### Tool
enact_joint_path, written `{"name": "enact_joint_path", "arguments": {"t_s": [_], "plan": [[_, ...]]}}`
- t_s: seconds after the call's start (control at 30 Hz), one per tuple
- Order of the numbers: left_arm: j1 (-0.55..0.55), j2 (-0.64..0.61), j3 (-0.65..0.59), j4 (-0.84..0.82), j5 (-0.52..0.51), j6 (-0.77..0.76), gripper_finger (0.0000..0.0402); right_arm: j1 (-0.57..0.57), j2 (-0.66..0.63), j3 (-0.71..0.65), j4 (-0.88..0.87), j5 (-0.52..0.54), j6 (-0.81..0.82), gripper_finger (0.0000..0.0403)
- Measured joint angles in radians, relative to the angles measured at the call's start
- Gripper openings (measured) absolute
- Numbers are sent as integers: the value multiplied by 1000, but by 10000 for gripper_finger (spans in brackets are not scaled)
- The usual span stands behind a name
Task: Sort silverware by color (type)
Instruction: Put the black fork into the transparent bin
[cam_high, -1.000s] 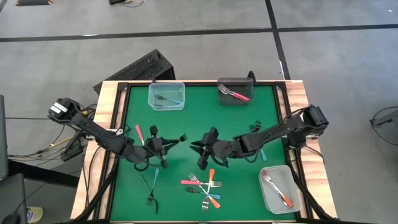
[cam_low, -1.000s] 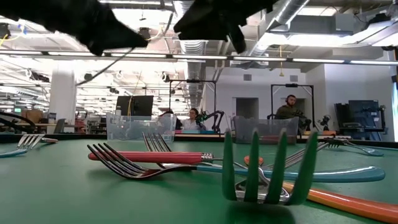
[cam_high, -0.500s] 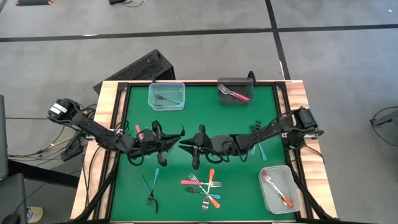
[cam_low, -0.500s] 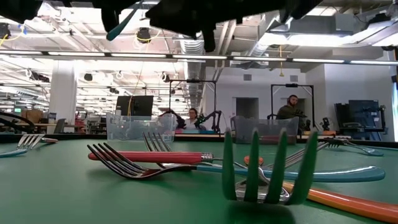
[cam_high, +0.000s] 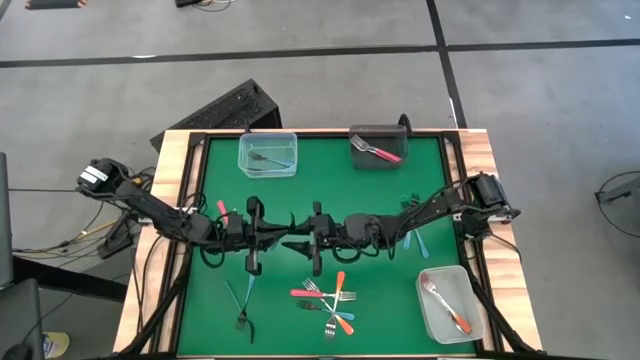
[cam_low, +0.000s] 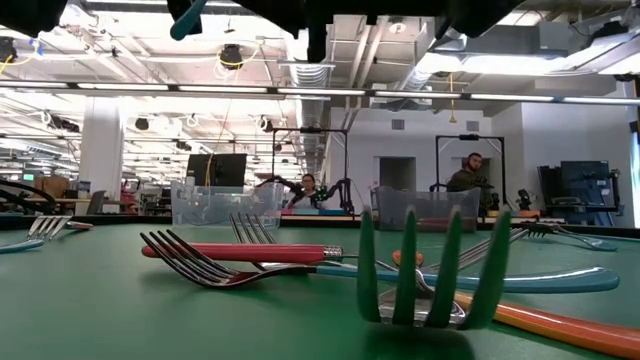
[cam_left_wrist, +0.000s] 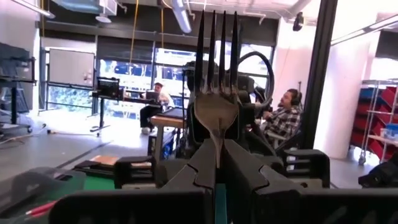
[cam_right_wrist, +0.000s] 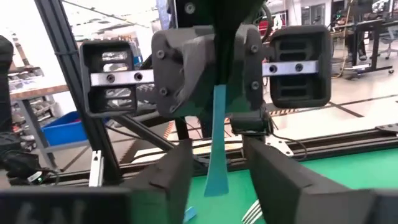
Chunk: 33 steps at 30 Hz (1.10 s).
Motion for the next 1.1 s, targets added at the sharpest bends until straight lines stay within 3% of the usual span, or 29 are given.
{"name": "enact_joint_path", "arguments": {"t_s": [0.13, 0.27, 0.47, 0.6, 0.77, 0.87, 1.1], "plan": [[0, 14, 0, 3, -6, 8, 0, -8, 0, 0, 1, 0, -1, 228], [5, 13, 0, 7, -17, 63, 0, -31, 0, 1, 0, 1, -14, 224], [29, 13, 0, 39, -26, 94, 0, -49, 0, 2, 1, -3, -17, 126], [49, 13, 0, 35, -17, 58, 0, -52, 0, 2, -4, -83, -56, 60], [64, 12, 0, 31, -17, 44, 0, -52, 0, 1, -6, -93, -62, 11], [72, 12, 0, 31, -17, 25, 0, -54, 0, 1, -6, -53, -41, 25], [77, 11, 1, 37, -19, 21, 0, -59, 1, 0, 52, -45, -44, 100]]}}
